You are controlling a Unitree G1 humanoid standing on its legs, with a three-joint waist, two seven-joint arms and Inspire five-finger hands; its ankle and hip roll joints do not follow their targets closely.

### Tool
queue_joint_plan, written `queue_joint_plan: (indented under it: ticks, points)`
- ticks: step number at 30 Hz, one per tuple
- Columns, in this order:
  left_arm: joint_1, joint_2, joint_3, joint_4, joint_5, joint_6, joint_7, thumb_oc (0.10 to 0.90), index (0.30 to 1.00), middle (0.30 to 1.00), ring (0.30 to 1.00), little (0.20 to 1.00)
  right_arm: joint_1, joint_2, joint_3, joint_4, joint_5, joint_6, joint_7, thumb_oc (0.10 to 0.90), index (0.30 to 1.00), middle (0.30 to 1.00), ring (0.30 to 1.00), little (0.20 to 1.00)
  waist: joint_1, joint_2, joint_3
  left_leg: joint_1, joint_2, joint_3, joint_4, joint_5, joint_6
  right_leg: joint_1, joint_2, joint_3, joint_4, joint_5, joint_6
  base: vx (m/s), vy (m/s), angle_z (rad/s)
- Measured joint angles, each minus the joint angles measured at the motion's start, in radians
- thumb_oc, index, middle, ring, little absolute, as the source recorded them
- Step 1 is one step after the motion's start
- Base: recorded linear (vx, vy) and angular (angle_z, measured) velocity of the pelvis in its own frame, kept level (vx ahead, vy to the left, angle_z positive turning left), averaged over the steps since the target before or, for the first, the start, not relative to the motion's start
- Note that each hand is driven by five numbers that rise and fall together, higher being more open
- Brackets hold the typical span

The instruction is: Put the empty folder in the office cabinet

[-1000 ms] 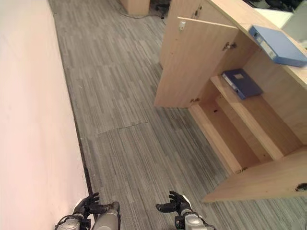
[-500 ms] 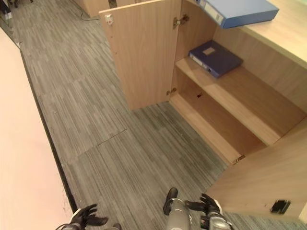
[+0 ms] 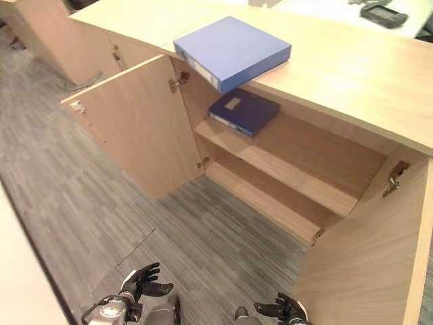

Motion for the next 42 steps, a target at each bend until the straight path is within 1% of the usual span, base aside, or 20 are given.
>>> queue_joint_plan:
  ticks: [2, 5, 6, 8, 11, 16, 18, 19, 21, 23, 24, 26, 28, 32, 34, 36, 38, 40, 41, 42]
  points:
    - [0.007, -0.003, 0.0, 0.042, -0.001, -0.001, 0.001, 0.8, 0.9, 0.9, 0.9, 0.9, 0.001, -0.025, -0.01, 0.01, 0.0, 0.0, -0.002, 0.8, 0.9, 0.9, 0.9, 0.9, 0.032, 0.009, 0.018, 0.006, -0.007, -0.11, -0.151, 0.035, 0.004, 0.033, 0.007, 0.085, -0.019, -0.007, 0.022, 0.54, 0.122, -1.26]
    - [-0.005, -0.012, 0.022, 0.044, -0.009, -0.011, 0.0, 0.8, 0.9, 0.9, 0.9, 0.9, -0.01, -0.049, -0.017, 0.012, -0.001, -0.001, -0.004, 0.8, 0.9, 0.9, 0.9, 0.9, 0.057, 0.017, 0.03, 0.0, -0.022, -0.196, -0.144, -0.002, 0.018, 0.065, -0.023, 0.215, -0.028, -0.075, 0.051, 0.45, 0.206, -1.28]
    - [-0.015, -0.006, 0.031, 0.05, -0.008, -0.009, 0.001, 0.8, 0.9, 0.9, 0.9, 0.9, -0.026, -0.045, -0.013, 0.015, -0.001, 0.0, -0.005, 0.8, 0.9, 0.9, 0.9, 0.9, 0.073, -0.007, 0.04, 0.023, -0.062, -0.18, -0.104, 0.065, 0.003, 0.069, -0.063, 0.29, -0.019, -0.087, 0.073, 0.43, 0.299, -1.76]
    - [-0.061, 0.027, 0.037, 0.056, 0.01, -0.004, 0.006, 0.8, 0.9, 0.9, 0.9, 0.9, -0.046, -0.013, -0.012, 0.009, -0.003, -0.001, 0.007, 0.8, 0.9, 0.9, 0.9, 0.9, 0.088, -0.068, 0.058, 0.023, -0.134, -0.137, -0.013, 0.073, 0.044, 0.071, -0.132, 0.335, 0.009, -0.069, 0.099, 0.46, 0.395, -1.27]
    - [-0.071, 0.05, 0.038, 0.048, 0.037, -0.023, 0.013, 0.8, 0.9, 0.9, 0.9, 0.9, -0.036, 0.036, -0.014, 0.012, -0.006, -0.001, 0.018, 0.8, 0.9, 0.9, 0.9, 0.9, 0.093, -0.073, 0.055, 0.041, -0.168, -0.063, 0.053, 0.014, 0.118, 0.085, -0.153, 0.336, 0.031, -0.003, 0.135, 0.28, 0.32, -0.52]
    - [-0.042, 0.053, 0.028, 0.074, 0.056, -0.02, 0.018, 0.8, 0.9, 0.9, 0.9, 0.9, -0.028, 0.076, -0.051, 0.019, -0.005, 0.001, 0.037, 0.8, 0.9, 0.9, 0.9, 0.9, 0.069, -0.059, 0.045, 0.059, -0.194, 0.011, 0.076, -0.041, 0.172, 0.031, -0.188, 0.34, 0.109, 0.093, 0.179, 0.18, 0.259, -0.36]
    - [-0.023, 0.055, 0.027, 0.085, 0.055, 0.0, 0.018, 0.8, 0.9, 0.9, 0.9, 0.9, -0.047, 0.08, -0.049, 0.037, -0.005, 0.001, 0.036, 0.8, 0.9, 0.9, 0.9, 0.9, 0.063, -0.06, 0.044, 0.099, -0.176, 0.072, 0.008, -0.019, 0.202, -0.051, -0.191, 0.305, 0.189, 0.167, 0.206, 0.16, 0.498, -0.85]
    - [-0.017, 0.057, 0.035, 0.078, 0.053, 0.007, 0.017, 0.8, 0.9, 0.9, 0.9, 0.9, -0.06, 0.08, -0.027, 0.037, -0.006, 0.004, 0.032, 0.8, 0.9, 0.9, 0.9, 0.9, 0.063, -0.058, 0.045, 0.132, -0.171, 0.11, -0.019, -0.01, 0.217, -0.102, -0.2, 0.176, 0.276, 0.224, 0.24, 0.17, 0.558, -0.91]
    - [0.036, 0.069, 0.027, 0.023, 0.044, 0.01, 0.017, 0.8, 0.9, 0.9, 0.9, 0.9, -0.05, 0.063, -0.01, 0.031, -0.007, 0.002, 0.018, 0.8, 0.9, 0.9, 0.9, 0.9, 0.062, -0.048, 0.032, 0.244, -0.167, 0.175, -0.088, -0.02, 0.257, -0.19, -0.306, -0.181, 0.508, 0.315, 0.187, 0.24, 0.425, -0.92]
    - [0.005, 0.083, 0.036, 0.046, 0.036, 0.004, 0.021, 0.8, 0.9, 0.9, 0.9, 0.9, -0.029, 0.058, -0.003, 0.002, -0.009, 0.001, 0.018, 0.8, 0.9, 0.9, 0.9, 0.9, 0.04, -0.044, 0.004, 0.248, -0.172, 0.157, -0.099, -0.039, 0.265, -0.276, -0.141, -0.049, 0.59, 0.106, 0.209, 0.2, 0.162, -0.17]
    - [-0.012, 0.092, 0.039, 0.056, 0.036, 0.004, 0.02, 0.8, 0.9, 0.9, 0.9, 0.9, -0.036, 0.063, -0.004, -0.01, -0.009, -0.008, 0.02, 0.8, 0.9, 0.9, 0.9, 0.9, 0.026, -0.045, 0.004, 0.249, -0.181, 0.14, -0.105, -0.026, 0.244, -0.281, -0.055, -0.014, 0.496, 0.027, 0.193, 0.13, -0.045, 0.36]
    - [-0.017, 0.085, 0.031, 0.055, 0.036, -0.005, 0.018, 0.8, 0.9, 0.9, 0.9, 0.9, -0.016, 0.059, -0.008, -0.002, -0.007, -0.01, 0.016, 0.8, 0.9, 0.9, 0.9, 0.9, 0.028, -0.067, -0.009, 0.27, -0.232, 0.152, -0.127, -0.027, 0.238, -0.285, -0.071, -0.037, 0.319, 0.015, 0.158, 0.16, -0.084, 0.18]
    - [0.007, 0.067, 0.034, 0.091, 0.036, -0.001, 0.019, 0.8, 0.9, 0.9, 0.9, 0.9, -0.029, 0.058, -0.006, -0.001, -0.007, -0.008, 0.017, 0.8, 0.9, 0.9, 0.9, 0.9, 0.029, -0.035, -0.014, 0.281, -0.252, 0.168, -0.151, -0.03, 0.247, -0.277, -0.154, -0.072, -0.055, 0.142, 0.185, 0.23, -0.105, -0.14]
    - [0.082, 0.081, 0.044, 0.093, 0.035, -0.001, 0.025, 0.8, 0.9, 0.9, 0.9, 0.9, -0.024, 0.063, -0.011, -0.001, -0.009, -0.004, 0.018, 0.8, 0.9, 0.9, 0.9, 0.9, 0.029, -0.056, -0.027, 0.337, -0.258, 0.164, -0.178, -0.052, 0.243, -0.275, -0.21, -0.031, -0.179, 0.321, 0.228, 0.27, -0.135, 0.0]
    - [0.098, 0.072, 0.041, 0.095, 0.038, -0.002, 0.018, 0.8, 0.9, 0.9, 0.9, 0.9, -0.012, 0.058, -0.013, 0.012, -0.009, -0.005, 0.02, 0.8, 0.9, 0.9, 0.9, 0.9, 0.004, -0.056, -0.028, 0.374, -0.255, 0.136, -0.189, -0.074, 0.226, -0.271, -0.207, -0.01, -0.18, 0.344, 0.225, 0.41, -0.225, 0.32]
    - [0.13, 0.052, 0.046, 0.117, 0.038, -0.002, 0.023, 0.8, 0.9, 0.9, 0.9, 0.9, 0.015, 0.044, -0.03, 0.069, -0.011, -0.006, 0.02, 0.8, 0.9, 0.9, 0.9, 0.9, 0.006, -0.043, -0.089, 0.449, -0.21, 0.101, -0.189, -0.129, 0.154, -0.184, -0.162, -0.016, -0.174, 0.359, 0.149, 0.32, -0.293, 0.53]
    - [0.125, -0.005, 0.044, 0.124, 0.037, -0.003, 0.017, 0.8, 0.9, 0.9, 0.9, 0.9, 0.015, -0.005, -0.032, 0.11, -0.029, 0.003, 0.02, 0.8, 0.9, 0.9, 0.9, 0.9, 0.001, 0.023, -0.117, 0.435, -0.113, 0.051, -0.15, -0.109, 0.103, -0.136, -0.082, -0.076, -0.174, 0.299, 0.094, 0.3, -0.422, 0.5]
    - [0.093, -0.006, 0.03, 0.116, 0.036, -0.003, 0.017, 0.8, 0.9, 0.9, 0.9, 0.9, 0.017, -0.014, -0.034, 0.088, -0.027, 0.01, 0.02, 0.8, 0.9, 0.9, 0.9, 0.9, 0.003, 0.009, -0.116, 0.373, -0.091, 0.017, -0.024, -0.101, 0.057, -0.119, -0.065, -0.116, -0.179, 0.257, 0.076, 0.13, -0.214, 0.51]
    - [0.078, -0.006, 0.027, 0.107, 0.035, -0.003, 0.017, 0.8, 0.9, 0.9, 0.9, 0.9, 0.036, -0.019, -0.033, 0.072, -0.027, 0.006, 0.022, 0.8, 0.9, 0.9, 0.9, 0.9, 0.002, -0.026, -0.106, 0.304, -0.086, 0.025, 0.104, -0.104, 0.014, -0.116, -0.067, -0.129, -0.172, 0.257, 0.046, 0.11, -0.181, 0.37]
    - [0.081, -0.007, 0.026, 0.081, 0.036, -0.003, 0.008, 0.8, 0.9, 0.9, 0.9, 0.9, 0.029, -0.033, -0.031, 0.063, -0.027, 0.002, 0.022, 0.8, 0.9, 0.9, 0.9, 0.9, 0.003, -0.023, -0.105, 0.269, -0.051, 0.032, 0.165, -0.096, -0.008, -0.103, -0.042, -0.13, -0.172, 0.242, 0.002, 0.14, -0.226, 0.12]
